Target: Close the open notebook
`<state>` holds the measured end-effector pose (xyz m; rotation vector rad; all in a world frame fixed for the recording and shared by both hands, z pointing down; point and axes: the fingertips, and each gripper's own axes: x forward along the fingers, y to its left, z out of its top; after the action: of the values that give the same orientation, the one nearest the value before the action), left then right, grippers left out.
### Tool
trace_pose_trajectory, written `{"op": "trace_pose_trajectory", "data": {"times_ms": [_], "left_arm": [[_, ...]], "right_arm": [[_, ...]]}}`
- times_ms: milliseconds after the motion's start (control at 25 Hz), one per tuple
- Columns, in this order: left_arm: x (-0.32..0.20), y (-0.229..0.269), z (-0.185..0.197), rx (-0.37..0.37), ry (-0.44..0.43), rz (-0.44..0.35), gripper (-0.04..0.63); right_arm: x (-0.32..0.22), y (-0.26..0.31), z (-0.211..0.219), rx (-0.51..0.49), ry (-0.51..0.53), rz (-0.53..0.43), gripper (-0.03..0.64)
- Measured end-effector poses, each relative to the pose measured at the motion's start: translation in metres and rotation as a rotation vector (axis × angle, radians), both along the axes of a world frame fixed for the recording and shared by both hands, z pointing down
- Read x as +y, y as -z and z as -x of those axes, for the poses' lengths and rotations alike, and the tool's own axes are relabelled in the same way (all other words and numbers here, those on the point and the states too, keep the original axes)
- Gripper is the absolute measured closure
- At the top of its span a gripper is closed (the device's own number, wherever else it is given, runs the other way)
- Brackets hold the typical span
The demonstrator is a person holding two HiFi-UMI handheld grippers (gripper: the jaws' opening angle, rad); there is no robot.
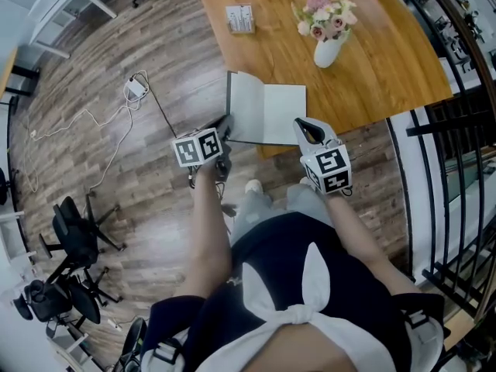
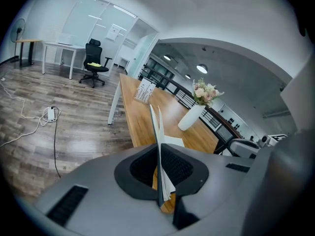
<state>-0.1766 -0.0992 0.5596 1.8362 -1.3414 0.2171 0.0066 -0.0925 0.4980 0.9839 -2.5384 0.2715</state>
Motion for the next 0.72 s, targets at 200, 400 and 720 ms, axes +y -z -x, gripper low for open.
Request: {"op": "trace_pose_trajectory", "data": {"times_ms": [200, 400, 720], "left_arm": [[-0.001, 0.005, -0.008, 0.027, 0.024, -0.017, 0.557], [0.0, 0.009, -0.018, 0.043, 0.022, -0.029, 0.558], [-0.002, 0.019, -0.043, 0.065, -0.034, -0.05, 0.558]], "right_arm": [[0.0, -0.002, -0.003, 0.004, 0.006, 0.003, 0.619], [0.001, -0.004, -0.006, 0.0, 0.011, 0.013, 0.618], [0.003, -0.006, -0.013, -0.006, -0.005, 0.028, 0.619]]}}
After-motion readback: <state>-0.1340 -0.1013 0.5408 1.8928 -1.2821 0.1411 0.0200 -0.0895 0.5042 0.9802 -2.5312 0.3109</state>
